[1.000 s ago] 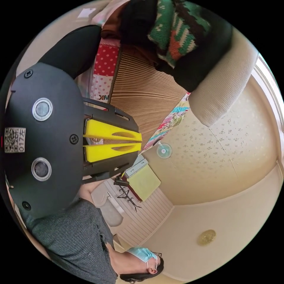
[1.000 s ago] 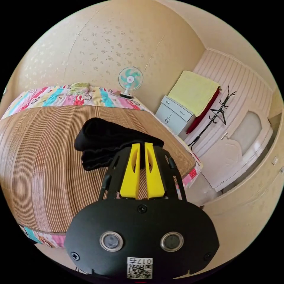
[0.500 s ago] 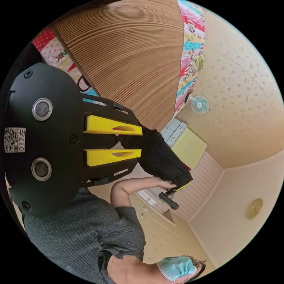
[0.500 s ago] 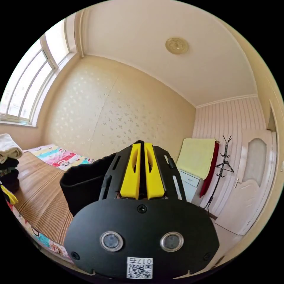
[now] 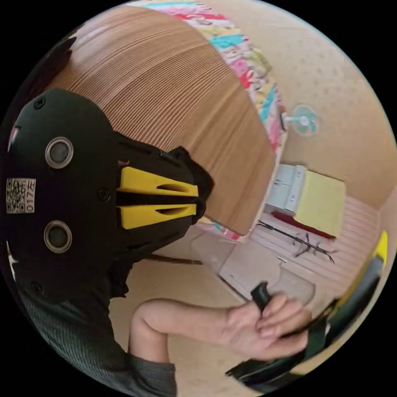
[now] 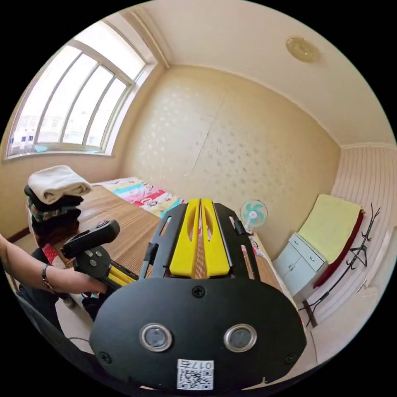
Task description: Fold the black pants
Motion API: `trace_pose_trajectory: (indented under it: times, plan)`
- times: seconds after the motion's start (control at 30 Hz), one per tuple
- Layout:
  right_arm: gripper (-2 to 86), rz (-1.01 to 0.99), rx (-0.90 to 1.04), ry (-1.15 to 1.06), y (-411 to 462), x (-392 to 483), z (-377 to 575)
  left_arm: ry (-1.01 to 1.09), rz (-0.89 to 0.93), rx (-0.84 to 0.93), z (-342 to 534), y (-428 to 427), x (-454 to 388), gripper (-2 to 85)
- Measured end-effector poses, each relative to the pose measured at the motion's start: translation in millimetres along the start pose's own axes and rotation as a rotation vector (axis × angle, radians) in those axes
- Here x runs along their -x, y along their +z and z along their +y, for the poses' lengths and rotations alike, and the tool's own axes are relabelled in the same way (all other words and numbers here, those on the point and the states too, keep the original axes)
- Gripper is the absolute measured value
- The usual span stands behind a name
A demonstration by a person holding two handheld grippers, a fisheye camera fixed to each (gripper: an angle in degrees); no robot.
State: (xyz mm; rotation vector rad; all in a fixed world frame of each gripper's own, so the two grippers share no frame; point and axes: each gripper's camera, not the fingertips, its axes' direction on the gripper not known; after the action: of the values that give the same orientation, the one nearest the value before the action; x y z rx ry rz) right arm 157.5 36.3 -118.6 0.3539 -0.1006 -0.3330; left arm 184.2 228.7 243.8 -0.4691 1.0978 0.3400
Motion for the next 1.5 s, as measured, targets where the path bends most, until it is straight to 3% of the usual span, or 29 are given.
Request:
trace_pose_trajectory:
  times: [0.13,0.3,0.43,0.57,0.67,0.73,0.9,1.0,1.07,1.2,1.3,1.4,1.5]
  plan:
    - [1.7,-0.123,0.166,-0.021,27,24,103,-0.153,0.232,-0.155,42,16,60,1.9]
    - [9.8,-0.499,0.438,0.288,51,11,209,0.010,0.211,-0.175,16,9,37,2.0]
    - [16.6,-0.661,0.491,0.441,72,20,228,0.131,0.249,-0.104,-18,35,9,2.4]
    - [18.6,-0.587,0.707,0.445,135,29,217,0.132,0.418,0.090,-56,114,-10,3.5]
    - [15.6,-0.581,0.673,0.666,170,-16,234,0.203,0.444,0.192,-62,145,-31,4.7]
    - [8.1,-0.705,0.582,0.876,182,-69,264,0.247,0.415,0.151,-57,136,-34,4.9]
    - [2.0,-0.614,0.425,0.956,156,-160,300,0.069,0.597,-0.120,-43,76,45,3.4]
    - [1.6,-0.450,0.307,0.996,126,-216,320,-0.029,0.417,-0.120,-30,72,80,8.4]
    - [1.6,-0.441,0.267,1.061,118,-251,341,-0.057,0.341,-0.070,-26,89,86,12.0]
    - [2.3,-0.507,0.294,1.195,123,-297,396,-0.066,0.237,0.055,-33,154,63,13.8]
    - [3.4,-0.444,0.372,1.276,113,-307,422,-0.133,0.062,-0.045,-36,168,53,14.4]
    - [5.7,-0.427,0.361,1.371,90,-306,447,-0.166,0.054,-0.066,-55,182,58,14.4]
    - [8.4,-0.532,0.257,1.500,69,-301,475,-0.136,0.074,-0.073,-85,192,59,14.6]
